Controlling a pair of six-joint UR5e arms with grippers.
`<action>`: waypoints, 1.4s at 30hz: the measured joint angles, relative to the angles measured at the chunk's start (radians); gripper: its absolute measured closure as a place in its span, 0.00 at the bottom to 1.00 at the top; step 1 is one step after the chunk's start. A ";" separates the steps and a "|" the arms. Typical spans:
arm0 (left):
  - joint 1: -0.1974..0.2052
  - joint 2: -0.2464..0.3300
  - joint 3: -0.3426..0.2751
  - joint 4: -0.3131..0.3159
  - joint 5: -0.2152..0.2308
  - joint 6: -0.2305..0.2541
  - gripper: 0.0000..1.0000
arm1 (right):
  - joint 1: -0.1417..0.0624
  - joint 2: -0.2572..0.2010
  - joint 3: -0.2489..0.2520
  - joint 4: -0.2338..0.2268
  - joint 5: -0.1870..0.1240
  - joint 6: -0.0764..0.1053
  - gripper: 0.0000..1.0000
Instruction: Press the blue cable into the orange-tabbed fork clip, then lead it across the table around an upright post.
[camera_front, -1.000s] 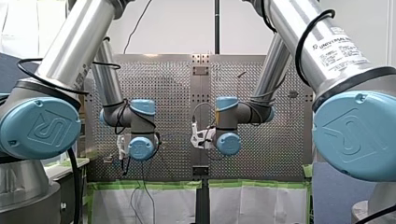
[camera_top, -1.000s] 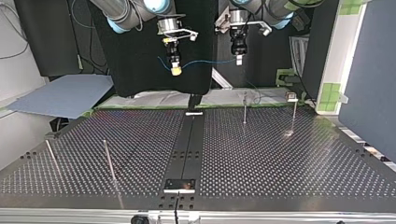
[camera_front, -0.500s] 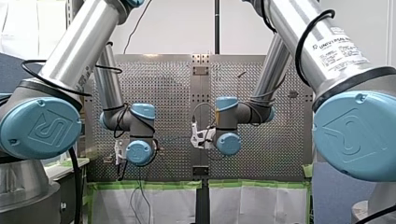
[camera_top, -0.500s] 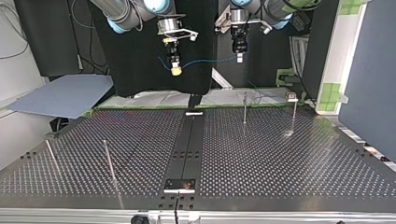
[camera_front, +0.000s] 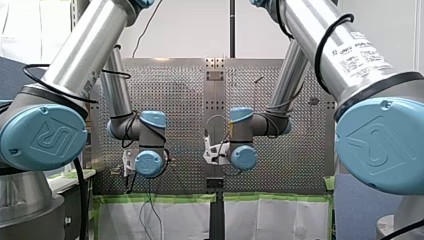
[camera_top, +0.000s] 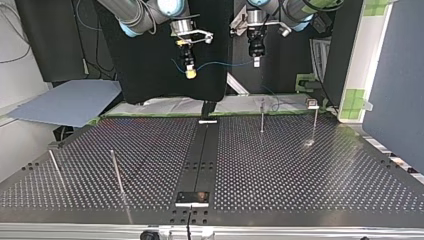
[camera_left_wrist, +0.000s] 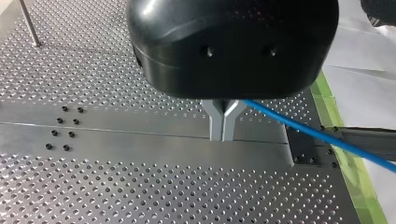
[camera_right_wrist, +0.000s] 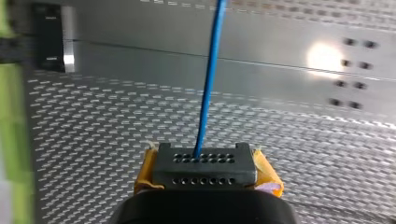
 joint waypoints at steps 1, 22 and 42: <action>0.000 0.000 0.000 0.000 0.000 0.000 1.00 | 0.000 0.009 0.000 0.009 0.000 0.000 1.00; -0.030 0.031 0.003 -0.031 -0.031 0.031 1.00 | -0.010 0.041 -0.014 0.076 0.011 0.000 1.00; 0.016 0.165 0.003 -0.156 0.063 -0.077 1.00 | -0.044 -0.120 -0.096 0.062 0.003 0.098 1.00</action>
